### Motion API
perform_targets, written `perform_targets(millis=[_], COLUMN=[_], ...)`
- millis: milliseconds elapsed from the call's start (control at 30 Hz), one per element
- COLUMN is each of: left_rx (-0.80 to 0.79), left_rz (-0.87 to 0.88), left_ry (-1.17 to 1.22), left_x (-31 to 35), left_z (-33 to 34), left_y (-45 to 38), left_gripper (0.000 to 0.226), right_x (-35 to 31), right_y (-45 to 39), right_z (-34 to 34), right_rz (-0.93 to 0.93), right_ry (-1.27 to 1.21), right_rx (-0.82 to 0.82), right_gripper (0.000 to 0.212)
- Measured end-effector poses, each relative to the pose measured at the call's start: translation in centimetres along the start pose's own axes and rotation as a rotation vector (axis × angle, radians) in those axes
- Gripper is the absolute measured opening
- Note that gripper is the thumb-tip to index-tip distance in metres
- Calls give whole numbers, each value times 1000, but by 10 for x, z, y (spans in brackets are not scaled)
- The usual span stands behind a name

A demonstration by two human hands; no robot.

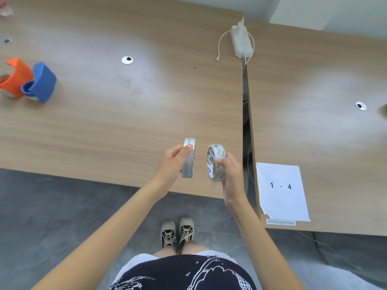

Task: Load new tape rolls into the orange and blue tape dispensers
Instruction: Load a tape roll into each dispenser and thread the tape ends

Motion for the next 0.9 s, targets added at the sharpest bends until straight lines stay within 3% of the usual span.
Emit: perform_targets(millis=[100, 167, 267, 333, 400, 567, 767, 900], left_rx=[25, 50, 97, 108, 92, 42, -9, -32], left_rz=[-6, 0, 16, 21, 22, 21, -13, -27], left_ry=[-1, -2, 10, 17, 18, -6, -26, -37], left_x=[1, 5, 12, 13, 12, 13, 21, 21], left_z=[-21, -38, -64, -84, -108, -176, -270, -314], left_y=[2, 1, -4, -7, -10, -24, -21, -8], left_gripper=[62, 58, 44, 38, 44, 60, 39, 46], right_x=[3, 4, 5, 8, 11, 22, 34, 45], right_y=[-7, -9, -11, -13, -14, -17, -5, 6], right_z=[22, 42, 74, 97, 120, 174, 253, 294], right_rz=[-2, -12, -19, -11, -10, -30, -47, -25], right_ry=[20, 35, 45, 37, 30, 10, -38, -46], right_rx=[-49, -75, -111, -130, -129, -44, 106, 134], right_gripper=[10, 7, 21, 19, 19, 13, 8, 14])
Point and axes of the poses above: each hand's wrist, its own y-axis away from the middle knuckle, its own z-axis out of the palm, x = y × z, the point moved 8 cm from there along -y, towards the middle knuckle, and after that the axes turned 10 degrees about z, right-handed, at the moved point
